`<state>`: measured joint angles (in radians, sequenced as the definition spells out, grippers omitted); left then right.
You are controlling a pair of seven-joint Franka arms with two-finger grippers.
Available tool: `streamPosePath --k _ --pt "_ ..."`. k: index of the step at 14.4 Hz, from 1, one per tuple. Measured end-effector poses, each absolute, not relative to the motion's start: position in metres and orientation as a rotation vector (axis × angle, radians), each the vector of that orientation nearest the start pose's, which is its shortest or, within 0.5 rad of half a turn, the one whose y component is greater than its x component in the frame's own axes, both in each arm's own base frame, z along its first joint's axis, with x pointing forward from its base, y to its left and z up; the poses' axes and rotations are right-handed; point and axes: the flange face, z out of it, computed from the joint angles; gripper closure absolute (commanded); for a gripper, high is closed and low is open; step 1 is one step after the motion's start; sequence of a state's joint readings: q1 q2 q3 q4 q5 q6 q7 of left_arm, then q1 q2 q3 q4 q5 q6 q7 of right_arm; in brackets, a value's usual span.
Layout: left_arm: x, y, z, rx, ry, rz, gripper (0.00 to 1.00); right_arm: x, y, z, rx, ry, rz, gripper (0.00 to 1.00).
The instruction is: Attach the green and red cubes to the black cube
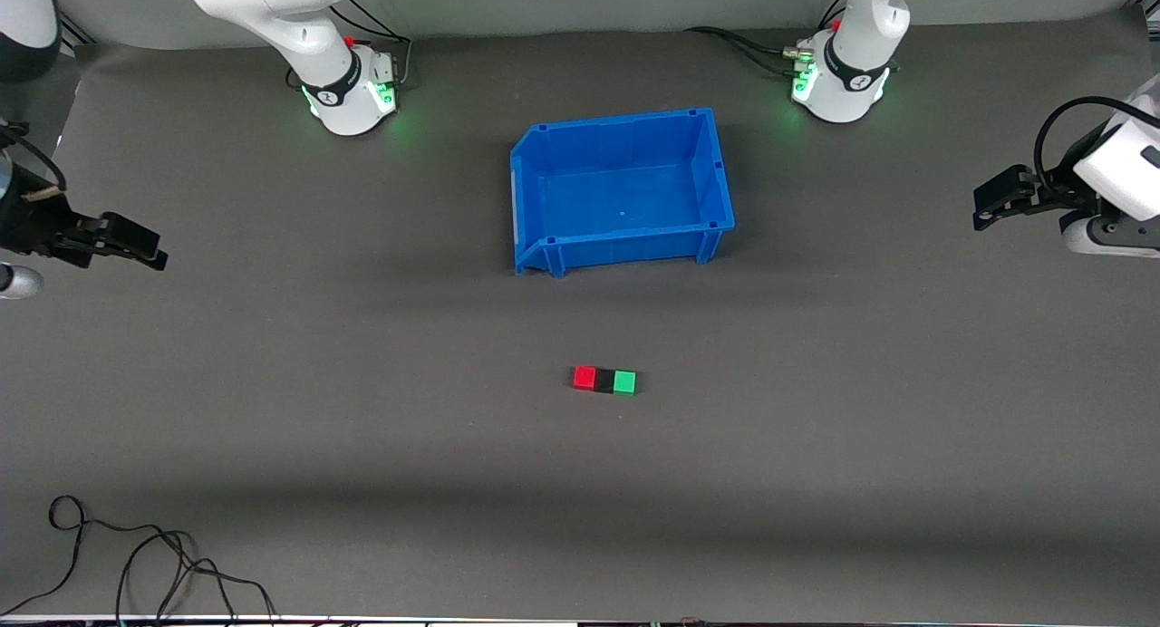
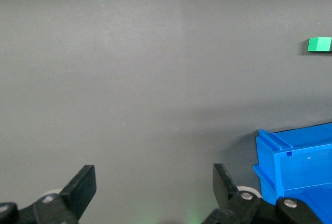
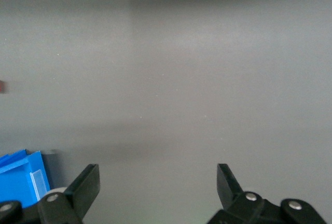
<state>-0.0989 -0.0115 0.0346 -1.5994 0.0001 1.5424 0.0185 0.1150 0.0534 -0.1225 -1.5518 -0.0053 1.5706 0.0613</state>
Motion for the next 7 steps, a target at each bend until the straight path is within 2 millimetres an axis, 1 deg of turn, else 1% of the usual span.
streamPosePath --k 2,7 --pt "0.5461 -0.0351 0.615 -3.137 0.13 0.071 0.0 0.5713 0.0003 0.5987 -3.153 0.1 0.066 0.0" --pt "0.5462 -0.0348 0.615 -3.137 0.13 0.071 0.0 0.5713 0.0003 0.5984 -3.153 0.1 0.067 0.0"
